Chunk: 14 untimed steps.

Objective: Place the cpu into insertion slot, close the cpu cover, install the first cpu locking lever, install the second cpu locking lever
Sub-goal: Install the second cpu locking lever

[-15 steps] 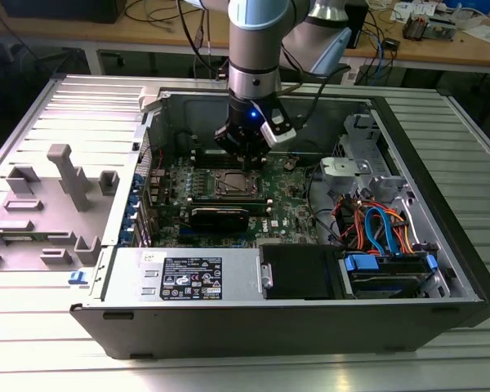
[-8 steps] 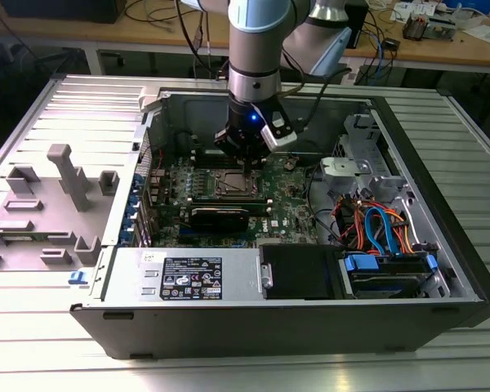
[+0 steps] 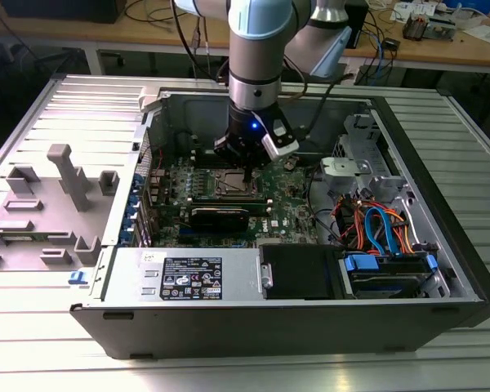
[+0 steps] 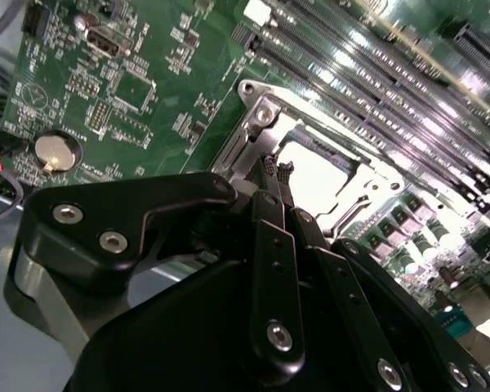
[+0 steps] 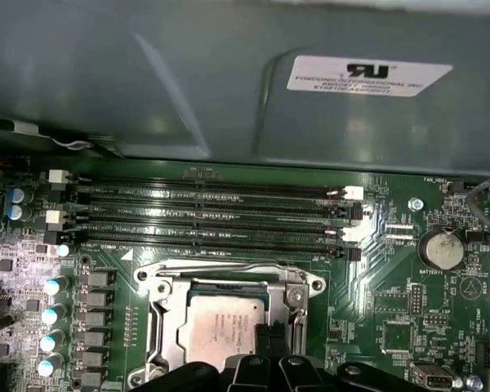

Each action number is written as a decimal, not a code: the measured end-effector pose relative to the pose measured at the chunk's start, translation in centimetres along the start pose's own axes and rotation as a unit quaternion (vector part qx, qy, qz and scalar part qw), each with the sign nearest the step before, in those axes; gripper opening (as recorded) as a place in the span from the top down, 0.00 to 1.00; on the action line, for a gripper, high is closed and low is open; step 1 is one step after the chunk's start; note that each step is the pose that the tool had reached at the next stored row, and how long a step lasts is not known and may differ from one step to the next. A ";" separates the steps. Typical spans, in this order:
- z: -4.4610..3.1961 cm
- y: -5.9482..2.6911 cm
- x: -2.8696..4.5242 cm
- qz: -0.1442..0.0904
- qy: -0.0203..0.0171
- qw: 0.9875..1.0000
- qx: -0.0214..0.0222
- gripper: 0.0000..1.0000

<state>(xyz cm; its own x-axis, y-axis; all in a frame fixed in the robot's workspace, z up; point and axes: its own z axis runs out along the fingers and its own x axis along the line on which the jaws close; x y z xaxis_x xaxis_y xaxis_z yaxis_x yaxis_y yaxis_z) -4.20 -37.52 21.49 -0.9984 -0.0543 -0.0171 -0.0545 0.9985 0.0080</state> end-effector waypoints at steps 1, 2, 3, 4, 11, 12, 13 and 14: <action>-0.04 -0.03 0.00 0.000 0.000 1.000 0.000 0.89; -0.08 -0.07 0.00 0.000 0.000 1.000 0.000 0.89; -0.15 -0.07 0.00 0.000 0.000 1.000 0.000 0.89; -0.22 -0.07 0.00 0.000 0.001 1.000 0.000 0.89; -0.29 -0.10 -0.02 0.000 0.002 1.000 -0.001 0.89; -0.29 -0.12 -0.02 0.000 0.002 1.000 -0.001 0.89; -0.30 -0.20 -0.02 0.000 0.002 1.000 -0.001 0.89; -0.29 -0.24 -0.01 0.000 0.002 1.000 -0.001 0.89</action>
<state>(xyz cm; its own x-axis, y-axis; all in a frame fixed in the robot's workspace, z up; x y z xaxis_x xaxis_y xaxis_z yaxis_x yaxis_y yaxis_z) -4.18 -37.76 21.79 -0.9984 -0.0545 -0.0138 -0.0546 0.9985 0.0106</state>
